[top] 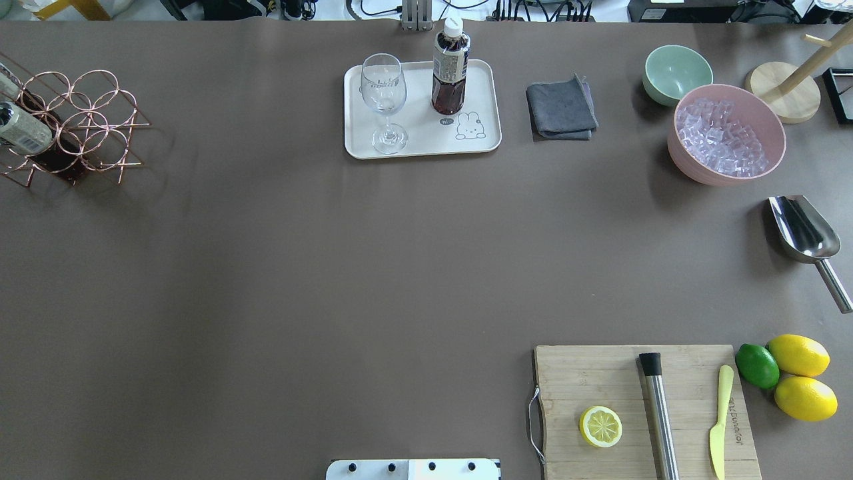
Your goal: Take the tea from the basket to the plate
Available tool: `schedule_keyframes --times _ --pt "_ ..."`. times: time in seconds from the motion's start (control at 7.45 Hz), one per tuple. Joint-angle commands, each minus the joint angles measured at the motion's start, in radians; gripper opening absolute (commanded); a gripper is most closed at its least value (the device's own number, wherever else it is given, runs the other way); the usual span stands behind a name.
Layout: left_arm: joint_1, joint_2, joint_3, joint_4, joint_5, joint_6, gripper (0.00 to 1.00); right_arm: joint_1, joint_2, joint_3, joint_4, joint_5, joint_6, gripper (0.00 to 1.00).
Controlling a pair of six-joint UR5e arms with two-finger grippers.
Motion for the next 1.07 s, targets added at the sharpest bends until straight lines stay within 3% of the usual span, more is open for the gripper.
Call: schedule_keyframes --times 0.0,0.27,0.54,0.94 --pt "-0.07 0.009 0.15 -0.184 -0.065 0.033 0.98 0.0 0.006 -0.002 -0.001 0.0 0.001 1.0" --pt "-0.084 0.007 0.234 -0.26 -0.18 0.033 0.98 0.0 0.007 -0.002 -0.001 0.0 0.002 1.0" --pt "-0.084 0.009 0.25 -0.376 -0.179 0.033 0.98 0.0 0.007 -0.002 -0.001 0.0 0.004 1.0" --pt "-0.095 0.003 0.244 -0.375 -0.176 0.032 0.98 0.0 0.009 -0.002 -0.001 0.0 0.004 1.0"
